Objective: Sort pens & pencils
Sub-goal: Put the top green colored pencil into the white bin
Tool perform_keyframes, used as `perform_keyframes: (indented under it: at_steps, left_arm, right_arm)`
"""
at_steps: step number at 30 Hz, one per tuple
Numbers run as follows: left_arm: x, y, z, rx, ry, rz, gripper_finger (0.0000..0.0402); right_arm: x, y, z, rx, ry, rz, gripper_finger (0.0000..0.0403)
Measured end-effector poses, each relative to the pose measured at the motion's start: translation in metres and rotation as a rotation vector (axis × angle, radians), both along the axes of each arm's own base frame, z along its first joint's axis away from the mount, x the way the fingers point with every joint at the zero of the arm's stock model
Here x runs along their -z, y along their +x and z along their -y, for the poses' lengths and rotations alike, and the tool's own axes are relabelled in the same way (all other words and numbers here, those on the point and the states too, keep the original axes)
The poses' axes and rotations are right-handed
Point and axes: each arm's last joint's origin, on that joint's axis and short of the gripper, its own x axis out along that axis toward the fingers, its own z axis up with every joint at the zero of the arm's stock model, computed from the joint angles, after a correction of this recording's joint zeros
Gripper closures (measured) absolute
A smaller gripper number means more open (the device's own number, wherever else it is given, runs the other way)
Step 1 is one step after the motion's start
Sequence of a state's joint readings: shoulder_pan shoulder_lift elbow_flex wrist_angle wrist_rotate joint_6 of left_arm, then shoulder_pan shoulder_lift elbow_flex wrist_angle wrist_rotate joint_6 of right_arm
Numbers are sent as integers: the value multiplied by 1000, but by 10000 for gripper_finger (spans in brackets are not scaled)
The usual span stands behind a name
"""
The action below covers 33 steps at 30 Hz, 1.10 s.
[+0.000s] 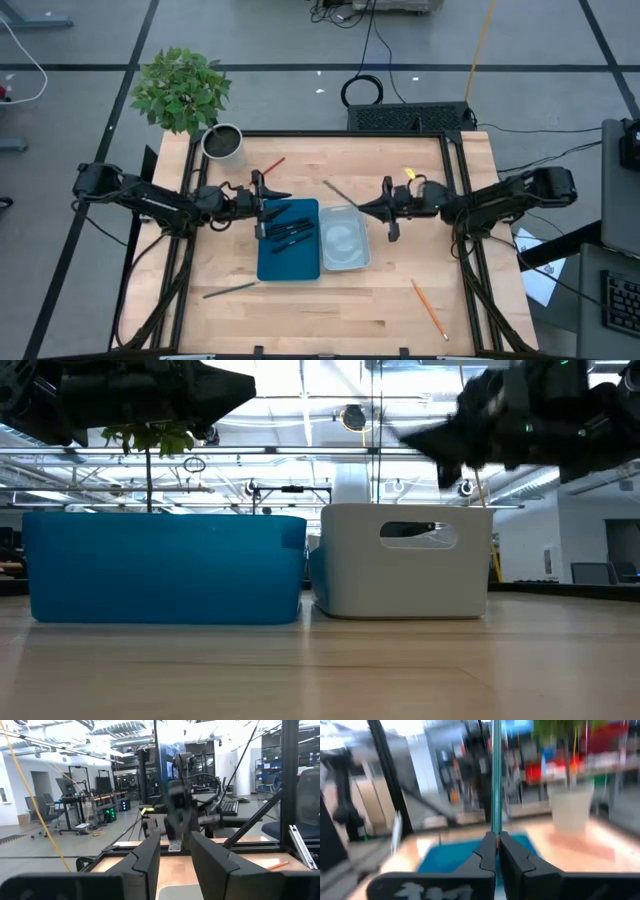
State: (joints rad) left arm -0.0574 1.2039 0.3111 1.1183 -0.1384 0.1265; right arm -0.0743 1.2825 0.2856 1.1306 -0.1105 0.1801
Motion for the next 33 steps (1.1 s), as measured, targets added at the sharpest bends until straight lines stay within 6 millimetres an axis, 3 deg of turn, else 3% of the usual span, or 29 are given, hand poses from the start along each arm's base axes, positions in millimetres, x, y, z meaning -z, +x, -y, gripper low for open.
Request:
perform_keyframes:
  at_steps: [4, 8, 12, 18, 26, 33]
  left_arm:
    - [0, 0, 0, 0, 0, 0, 289]
    - [0, 0, 0, 0, 0, -3, 289]
    - [1, 0, 0, 1, -3, -10, 289]
    - [2, 1, 0, -1, 1, -22, 289]
    - [1, 0, 0, -11, 0, -16, 289]
    - [1, 0, -1, -29, -1, -16, 289]
  right_arm:
    - [10, 10, 2, 0, 26, -261, 403]
    - [0, 25, -6, -93, 3, -435, 403]
    - [-7, 29, -14, -118, -27, -551, 403]
    - [-20, 8, -20, -59, -70, -679, 403]
    - [-42, -28, -16, -41, -202, -707, 403]
    - [-39, -29, -14, -48, -150, -737, 403]
